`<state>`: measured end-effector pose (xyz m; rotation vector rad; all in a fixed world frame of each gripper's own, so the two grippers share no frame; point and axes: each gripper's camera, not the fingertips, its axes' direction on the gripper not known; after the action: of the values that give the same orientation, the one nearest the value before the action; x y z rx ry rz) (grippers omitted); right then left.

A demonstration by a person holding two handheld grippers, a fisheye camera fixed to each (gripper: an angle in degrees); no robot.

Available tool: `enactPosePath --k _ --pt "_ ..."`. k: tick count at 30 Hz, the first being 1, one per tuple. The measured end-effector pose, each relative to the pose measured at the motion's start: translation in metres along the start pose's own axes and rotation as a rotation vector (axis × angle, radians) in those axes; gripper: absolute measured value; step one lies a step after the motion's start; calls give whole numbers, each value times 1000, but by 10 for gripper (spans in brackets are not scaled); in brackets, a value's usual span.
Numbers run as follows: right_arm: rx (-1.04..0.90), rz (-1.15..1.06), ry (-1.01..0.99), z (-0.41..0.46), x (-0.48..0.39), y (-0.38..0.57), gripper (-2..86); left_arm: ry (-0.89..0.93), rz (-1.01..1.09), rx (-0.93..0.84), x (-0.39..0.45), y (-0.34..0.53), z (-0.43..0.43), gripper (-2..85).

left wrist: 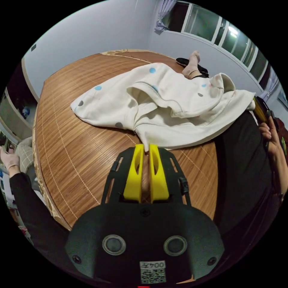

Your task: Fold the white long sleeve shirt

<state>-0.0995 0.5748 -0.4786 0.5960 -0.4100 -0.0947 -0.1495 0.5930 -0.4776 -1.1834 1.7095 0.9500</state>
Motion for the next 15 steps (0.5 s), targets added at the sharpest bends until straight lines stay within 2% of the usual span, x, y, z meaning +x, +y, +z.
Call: enactPosePath --k 4,6,8,12,15 --pt "1 -3 9 -4 -9 -4 5 152 -122 78 -38 21 -39 26" --pt "0 -14 18 -7 -19 -6 4 316 -237 203 -74 42 -82 22" --pt "-12 -29 30 -7 -28 -7 3 394 -304 299 -98 58 -121 20" --pt "-71 -122 57 -5 -63 -11 0 454 -325 527 -136 91 -230 18" --pt "-101 -259 55 -7 -107 -18 -2 454 -261 611 -153 114 -311 17"
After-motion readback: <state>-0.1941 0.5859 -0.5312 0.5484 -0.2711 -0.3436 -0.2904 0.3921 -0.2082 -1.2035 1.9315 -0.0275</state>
